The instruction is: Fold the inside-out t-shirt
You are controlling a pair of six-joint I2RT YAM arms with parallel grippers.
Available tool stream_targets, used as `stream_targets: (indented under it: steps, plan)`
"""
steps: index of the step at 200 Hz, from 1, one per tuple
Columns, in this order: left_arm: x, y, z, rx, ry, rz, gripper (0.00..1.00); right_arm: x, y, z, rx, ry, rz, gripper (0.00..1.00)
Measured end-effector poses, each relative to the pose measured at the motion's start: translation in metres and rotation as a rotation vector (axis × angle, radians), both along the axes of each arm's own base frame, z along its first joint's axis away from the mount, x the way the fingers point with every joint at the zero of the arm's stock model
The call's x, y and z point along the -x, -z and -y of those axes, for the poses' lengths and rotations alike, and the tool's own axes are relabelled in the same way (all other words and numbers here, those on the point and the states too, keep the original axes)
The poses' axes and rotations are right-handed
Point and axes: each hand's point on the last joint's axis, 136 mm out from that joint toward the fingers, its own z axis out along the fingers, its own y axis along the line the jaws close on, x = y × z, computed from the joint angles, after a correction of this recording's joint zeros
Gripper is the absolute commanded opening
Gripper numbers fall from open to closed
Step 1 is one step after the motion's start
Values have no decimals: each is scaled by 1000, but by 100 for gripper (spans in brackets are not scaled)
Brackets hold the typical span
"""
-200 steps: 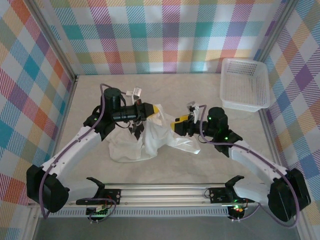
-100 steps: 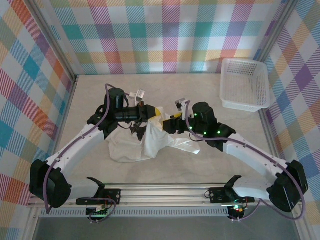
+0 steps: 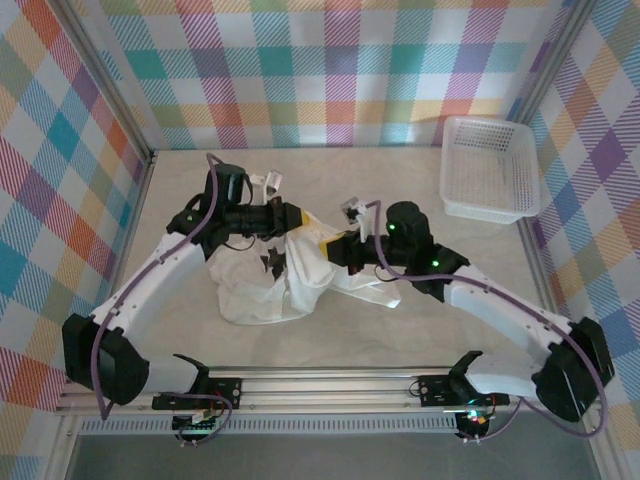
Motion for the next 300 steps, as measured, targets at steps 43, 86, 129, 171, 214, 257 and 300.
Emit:
stream_targets:
  steps: [43, 86, 129, 171, 214, 257, 300]
  plan:
    - [-21, 26, -18, -98, -51, -2, 52, -13, -27, 24, -74, 173, -55, 0]
    - [10, -5, -48, -213, -161, 77, 53, -50, 10, 29, 41, 342, -163, 0]
    - [39, -11, -20, -290, -168, 38, 71, -57, 33, 29, 106, 368, -215, 0]
    - [12, 50, 3, -388, -189, -113, 65, -49, 31, 22, 91, 310, -226, 0]
    - [1, 46, 2, -368, -223, -88, 0, -48, 33, 23, 91, 285, -234, 3]
    - [14, 14, -35, -178, -234, -47, 0, -62, 92, 88, 58, 382, -296, 24]
    - [63, 65, -9, -169, -15, -174, 0, -34, 126, 97, 140, 312, -326, 55]
